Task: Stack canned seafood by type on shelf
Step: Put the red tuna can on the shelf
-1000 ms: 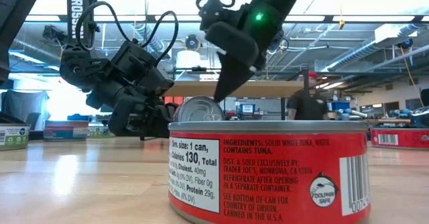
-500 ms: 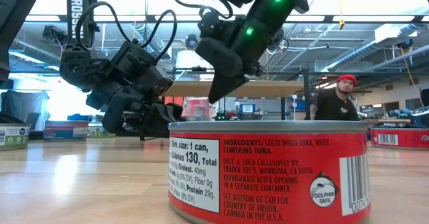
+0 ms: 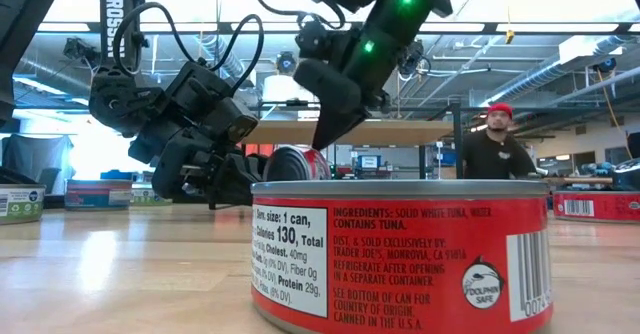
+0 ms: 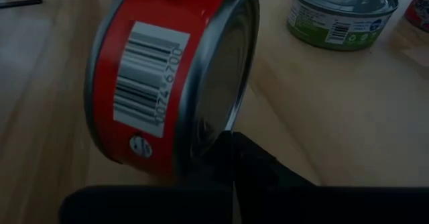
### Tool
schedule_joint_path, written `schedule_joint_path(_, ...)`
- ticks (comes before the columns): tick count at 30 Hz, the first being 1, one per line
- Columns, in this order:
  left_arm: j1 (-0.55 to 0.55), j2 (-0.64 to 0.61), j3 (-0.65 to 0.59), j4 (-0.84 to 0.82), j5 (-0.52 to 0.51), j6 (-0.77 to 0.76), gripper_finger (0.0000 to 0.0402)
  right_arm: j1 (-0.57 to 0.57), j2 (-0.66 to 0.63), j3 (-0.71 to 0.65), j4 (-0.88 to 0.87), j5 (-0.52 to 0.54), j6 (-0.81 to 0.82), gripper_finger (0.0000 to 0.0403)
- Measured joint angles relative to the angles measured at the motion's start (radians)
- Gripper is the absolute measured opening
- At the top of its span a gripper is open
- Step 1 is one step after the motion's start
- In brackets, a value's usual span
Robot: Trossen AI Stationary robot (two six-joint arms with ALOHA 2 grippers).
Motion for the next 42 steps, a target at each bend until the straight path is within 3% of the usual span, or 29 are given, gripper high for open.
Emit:
schedule_joint_path(14, 0.000, 0.000, 0.000, 0.000, 0.000, 0.000, 0.0005, 0.071, -0.007, 0.094, -0.247, 0.000, 0.099, 0.0132)
schedule_joint_path(24, 0.000, 0.000, 0.000, 0.000, -0.009, 0.000, 0.0005, 0.132, -0.008, 0.094, -0.234, 0.009, 0.208, 0.0170)
schedule_joint_path(31, 0.000, 0.000, 0.000, 0.000, -0.012, 0.000, 0.0005, 0.162, -0.008, 0.094, -0.221, 0.155, 0.269, 0.0196)
schedule_joint_path(42, 0.000, 0.000, 0.000, 0.000, -0.014, 0.000, 0.0005, 0.166, -0.008, 0.091, -0.182, 0.137, 0.292, 0.0247)
